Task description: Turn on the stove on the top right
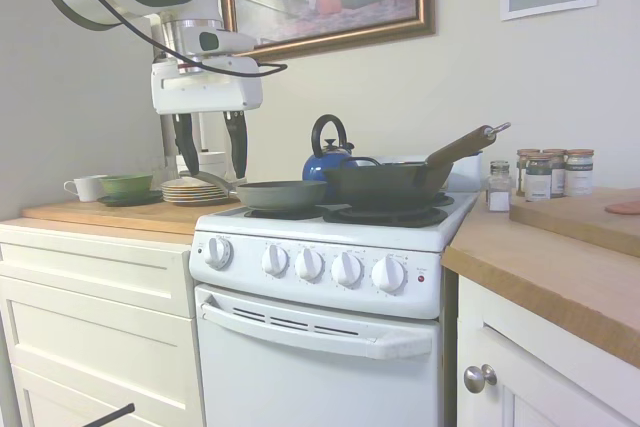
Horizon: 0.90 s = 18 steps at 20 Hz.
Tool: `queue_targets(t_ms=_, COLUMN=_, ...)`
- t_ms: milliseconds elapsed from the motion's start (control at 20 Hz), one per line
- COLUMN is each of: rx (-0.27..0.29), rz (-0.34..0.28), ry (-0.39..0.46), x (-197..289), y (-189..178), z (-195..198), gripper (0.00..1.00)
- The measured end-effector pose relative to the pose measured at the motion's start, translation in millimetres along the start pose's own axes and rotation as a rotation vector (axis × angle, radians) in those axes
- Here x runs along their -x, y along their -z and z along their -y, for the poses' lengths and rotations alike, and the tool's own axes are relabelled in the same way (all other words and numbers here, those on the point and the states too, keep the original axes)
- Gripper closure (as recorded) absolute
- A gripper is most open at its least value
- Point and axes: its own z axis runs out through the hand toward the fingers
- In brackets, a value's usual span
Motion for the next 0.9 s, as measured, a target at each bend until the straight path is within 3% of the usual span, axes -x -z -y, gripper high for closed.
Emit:
queue_targets(t_ms=250, rx=0.010, rz=0.009, ry=-0.005, x=-1, y=-6, z=-4, gripper=0.00)
queue_targets(t_ms=650, rx=0.054, rz=0.005, ry=-0.026, x=-23, y=-51, z=-19, gripper=0.00)
queue_targets(t_ms=900, rx=0.076, rz=-0.042, ry=-0.045, x=-54, y=-82, z=-33, gripper=0.00)
